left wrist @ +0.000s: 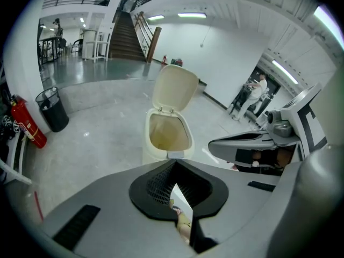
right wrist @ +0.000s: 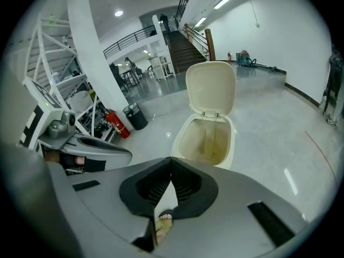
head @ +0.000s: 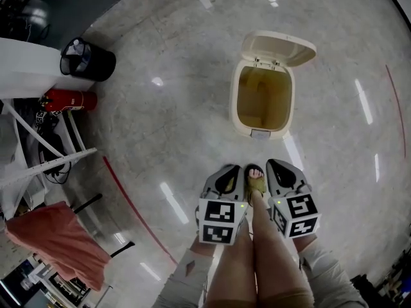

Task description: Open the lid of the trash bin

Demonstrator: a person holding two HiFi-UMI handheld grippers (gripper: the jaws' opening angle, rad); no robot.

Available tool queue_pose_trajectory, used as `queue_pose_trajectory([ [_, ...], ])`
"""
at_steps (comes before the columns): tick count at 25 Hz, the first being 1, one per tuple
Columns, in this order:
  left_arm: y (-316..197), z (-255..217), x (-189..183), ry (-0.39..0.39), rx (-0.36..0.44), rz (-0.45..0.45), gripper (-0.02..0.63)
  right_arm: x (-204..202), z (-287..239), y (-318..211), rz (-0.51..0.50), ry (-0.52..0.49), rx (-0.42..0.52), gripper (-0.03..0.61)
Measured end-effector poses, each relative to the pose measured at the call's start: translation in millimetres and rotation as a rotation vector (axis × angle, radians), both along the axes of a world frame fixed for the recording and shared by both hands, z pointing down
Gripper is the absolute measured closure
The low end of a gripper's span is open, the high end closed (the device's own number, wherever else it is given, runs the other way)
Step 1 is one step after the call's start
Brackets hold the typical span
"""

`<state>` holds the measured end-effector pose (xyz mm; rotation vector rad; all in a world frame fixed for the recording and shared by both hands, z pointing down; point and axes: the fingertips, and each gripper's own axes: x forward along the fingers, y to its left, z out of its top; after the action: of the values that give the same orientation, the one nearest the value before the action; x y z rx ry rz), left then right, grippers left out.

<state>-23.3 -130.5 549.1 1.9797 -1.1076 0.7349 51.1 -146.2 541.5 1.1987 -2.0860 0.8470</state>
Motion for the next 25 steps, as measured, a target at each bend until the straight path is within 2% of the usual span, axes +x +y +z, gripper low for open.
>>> queue_pose_trajectory([
  [8, 17.9, -27.3, -14.1, 0.035, 0.008, -0.042, 0.609, -10.8, -43.8, 19.9, 0.023, -0.079, 0.033, 0.582],
  [13, 21.9, -40.3, -14.2, 0.049, 0.025, -0.052, 0.609, -13.1, -64.9, 28.2, 0.006, -0.089, 0.065, 0.583],
  [25, 24.1, -50.8, 4.6, 0.052, 0.071, -0.023, 0.609, -7.2, -76.4, 28.6, 0.021, -0.102, 0.108, 0.581],
])
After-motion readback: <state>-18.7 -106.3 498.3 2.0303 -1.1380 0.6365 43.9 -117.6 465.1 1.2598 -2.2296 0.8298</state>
